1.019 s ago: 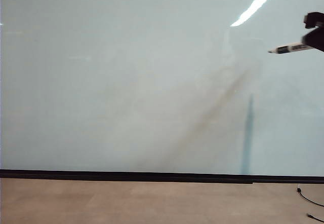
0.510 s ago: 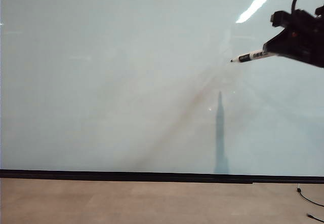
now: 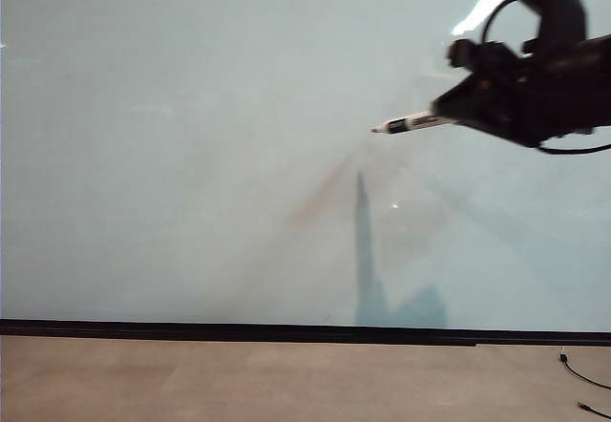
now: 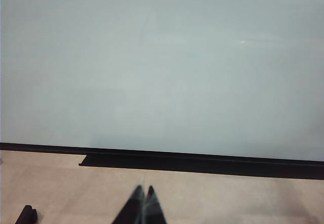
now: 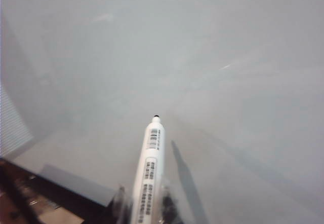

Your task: Pick up the pen on the shelf to the right of the whiteboard and draw a cross mark.

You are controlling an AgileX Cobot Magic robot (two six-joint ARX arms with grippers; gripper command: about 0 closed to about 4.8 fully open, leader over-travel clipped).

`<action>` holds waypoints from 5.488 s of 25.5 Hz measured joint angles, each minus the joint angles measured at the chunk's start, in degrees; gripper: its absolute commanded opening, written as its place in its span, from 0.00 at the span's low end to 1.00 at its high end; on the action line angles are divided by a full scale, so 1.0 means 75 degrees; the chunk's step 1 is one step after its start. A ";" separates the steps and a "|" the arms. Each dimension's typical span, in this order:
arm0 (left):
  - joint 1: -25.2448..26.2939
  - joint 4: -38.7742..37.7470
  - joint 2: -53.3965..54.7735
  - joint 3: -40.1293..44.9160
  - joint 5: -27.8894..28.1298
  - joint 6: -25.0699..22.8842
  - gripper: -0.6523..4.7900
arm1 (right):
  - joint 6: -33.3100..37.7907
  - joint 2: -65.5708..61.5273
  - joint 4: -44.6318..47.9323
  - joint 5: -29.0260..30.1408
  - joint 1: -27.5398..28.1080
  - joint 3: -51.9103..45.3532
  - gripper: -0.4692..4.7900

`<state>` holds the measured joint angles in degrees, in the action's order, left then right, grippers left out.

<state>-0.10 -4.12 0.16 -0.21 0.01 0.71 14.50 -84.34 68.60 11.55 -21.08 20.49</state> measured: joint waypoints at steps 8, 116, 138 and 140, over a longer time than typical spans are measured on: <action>0.0000 0.0000 0.0000 0.0000 0.0000 0.0000 0.11 | 0.0731 -0.0662 0.0379 -0.0061 -0.0458 0.0629 0.08; 0.0000 0.0000 0.0000 0.0000 0.0000 -0.0003 0.11 | 0.2055 -0.1134 -0.0067 -0.2521 -0.0880 0.0452 0.08; 0.0000 0.0000 0.0000 0.0000 0.0000 -0.0003 0.11 | 0.0501 -0.0734 0.1236 -0.1903 -0.1475 -0.0493 0.08; 0.0000 0.0000 0.0000 0.0000 0.0000 0.0000 0.11 | -0.0058 -0.0734 0.1017 -0.1740 -0.1475 -0.0347 0.08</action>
<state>-0.10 -4.12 0.16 -0.21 0.01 0.71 14.06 -89.84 76.23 -1.50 -32.14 17.89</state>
